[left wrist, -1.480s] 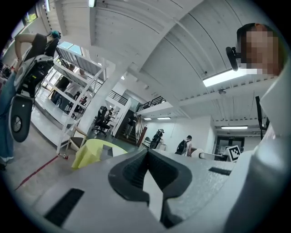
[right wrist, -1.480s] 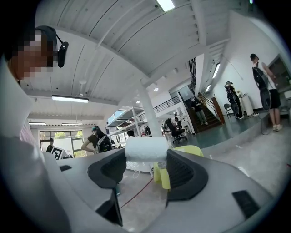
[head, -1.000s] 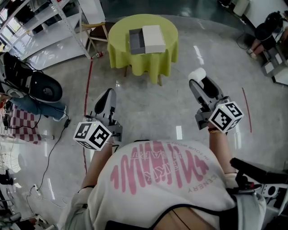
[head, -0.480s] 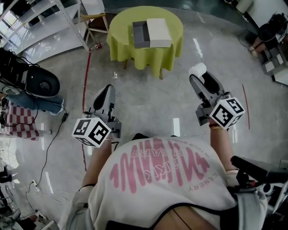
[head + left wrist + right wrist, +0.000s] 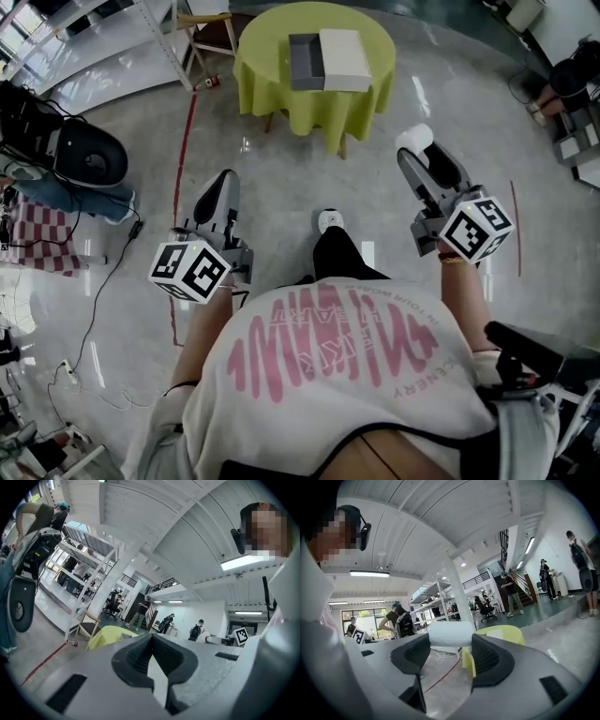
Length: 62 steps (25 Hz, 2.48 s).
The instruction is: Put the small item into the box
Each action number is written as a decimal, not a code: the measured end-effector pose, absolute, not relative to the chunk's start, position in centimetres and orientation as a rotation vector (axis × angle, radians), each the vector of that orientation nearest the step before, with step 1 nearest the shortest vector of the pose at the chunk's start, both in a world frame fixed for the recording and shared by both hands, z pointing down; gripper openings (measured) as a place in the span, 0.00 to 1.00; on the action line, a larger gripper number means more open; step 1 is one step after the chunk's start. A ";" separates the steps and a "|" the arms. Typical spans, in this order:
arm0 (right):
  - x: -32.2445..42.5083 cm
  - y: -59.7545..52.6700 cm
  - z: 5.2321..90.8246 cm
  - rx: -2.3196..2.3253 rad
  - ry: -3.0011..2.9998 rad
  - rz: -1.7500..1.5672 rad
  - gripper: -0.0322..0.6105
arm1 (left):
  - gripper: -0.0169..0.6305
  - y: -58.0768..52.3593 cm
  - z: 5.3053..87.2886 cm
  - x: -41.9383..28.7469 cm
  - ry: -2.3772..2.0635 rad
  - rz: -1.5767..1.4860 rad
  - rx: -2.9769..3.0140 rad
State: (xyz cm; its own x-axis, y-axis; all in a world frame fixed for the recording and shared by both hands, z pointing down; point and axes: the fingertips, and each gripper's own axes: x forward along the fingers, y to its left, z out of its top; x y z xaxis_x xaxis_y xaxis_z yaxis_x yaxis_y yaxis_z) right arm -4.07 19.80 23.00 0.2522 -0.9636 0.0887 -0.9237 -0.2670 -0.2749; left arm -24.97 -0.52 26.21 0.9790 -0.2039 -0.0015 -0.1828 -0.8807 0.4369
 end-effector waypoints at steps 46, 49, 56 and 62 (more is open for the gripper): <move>26.2 -7.9 26.8 -2.018 2.173 -0.465 0.48 | 0.04 -18.9 26.5 0.7 -0.681 -0.091 2.618; 26.9 -9.6 28.4 -2.019 2.237 -0.494 0.48 | 0.04 -19.6 27.3 1.5 -0.698 -0.118 2.587; 25.8 -16.0 33.1 -2.006 2.424 -0.594 0.48 | 0.04 -22.9 30.0 0.3 -0.765 -0.098 2.511; 26.0 -17.4 36.6 -1.978 2.585 -0.669 0.48 | 0.04 -22.1 31.8 0.0 -0.829 -0.023 2.479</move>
